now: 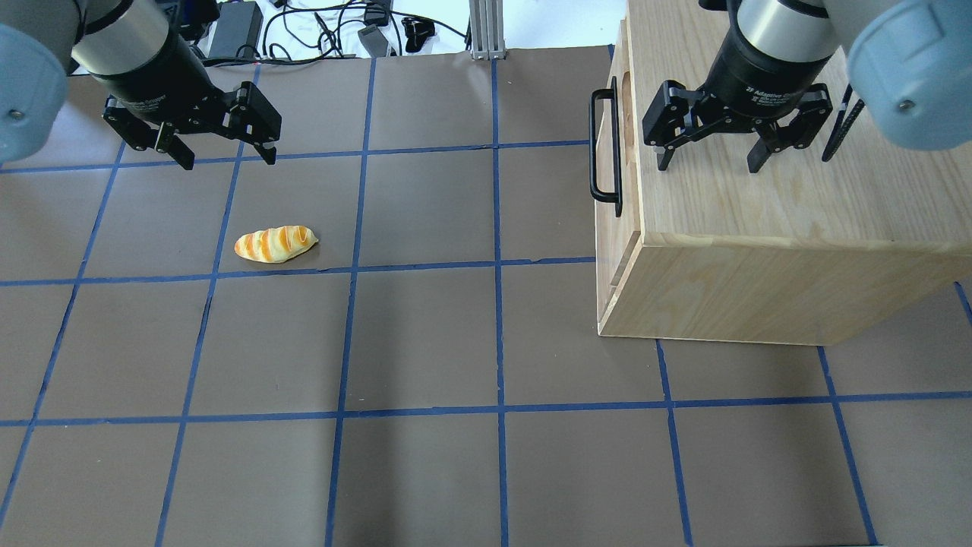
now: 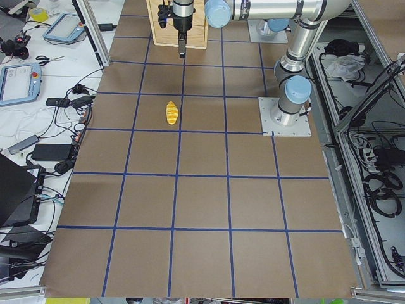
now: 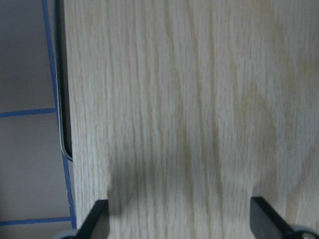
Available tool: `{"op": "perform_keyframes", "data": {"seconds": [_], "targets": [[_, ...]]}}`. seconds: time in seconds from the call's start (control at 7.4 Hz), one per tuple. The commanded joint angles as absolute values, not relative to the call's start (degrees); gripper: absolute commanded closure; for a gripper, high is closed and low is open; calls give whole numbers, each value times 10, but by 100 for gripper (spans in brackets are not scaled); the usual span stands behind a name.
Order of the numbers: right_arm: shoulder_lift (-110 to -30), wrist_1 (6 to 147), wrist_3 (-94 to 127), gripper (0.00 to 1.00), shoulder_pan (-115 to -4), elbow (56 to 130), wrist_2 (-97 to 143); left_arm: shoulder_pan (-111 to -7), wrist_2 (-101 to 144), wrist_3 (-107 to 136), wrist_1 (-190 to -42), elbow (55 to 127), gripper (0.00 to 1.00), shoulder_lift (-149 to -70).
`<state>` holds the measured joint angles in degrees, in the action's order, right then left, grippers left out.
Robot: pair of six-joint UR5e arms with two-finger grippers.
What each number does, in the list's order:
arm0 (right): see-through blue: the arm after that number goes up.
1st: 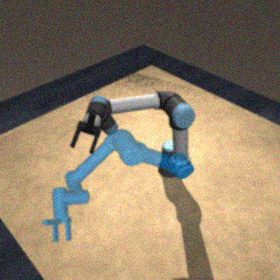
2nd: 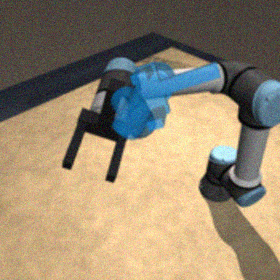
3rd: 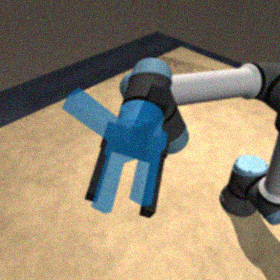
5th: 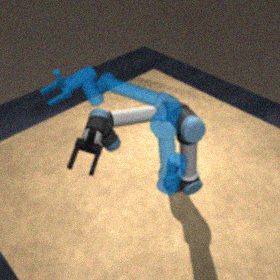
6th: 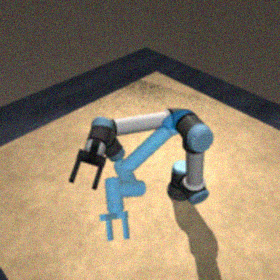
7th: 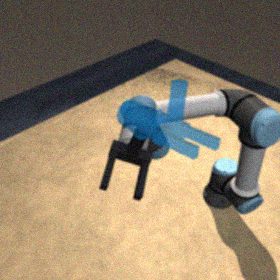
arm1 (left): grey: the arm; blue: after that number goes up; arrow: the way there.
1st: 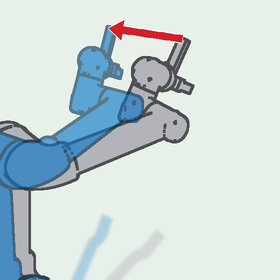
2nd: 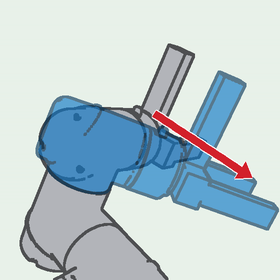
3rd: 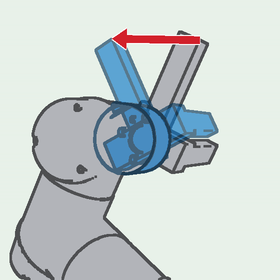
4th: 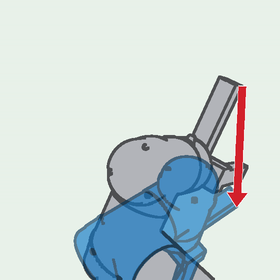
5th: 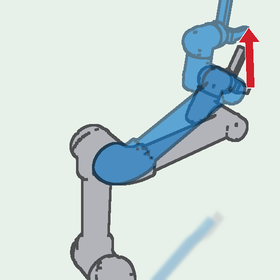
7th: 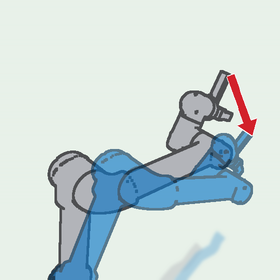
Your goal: Open upper drawer
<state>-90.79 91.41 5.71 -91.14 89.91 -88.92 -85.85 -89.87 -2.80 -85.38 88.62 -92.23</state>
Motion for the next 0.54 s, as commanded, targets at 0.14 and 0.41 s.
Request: {"op": "perform_keyframes", "data": {"seconds": [0.14,0.41], "targets": [[-908,914,57,0,-911,899,-889,-865,-906,-3,-850,880,0,-937],[-908,914,57,0,-911,899,-889,-867,-906,8,-849,879,0,-937]]}}
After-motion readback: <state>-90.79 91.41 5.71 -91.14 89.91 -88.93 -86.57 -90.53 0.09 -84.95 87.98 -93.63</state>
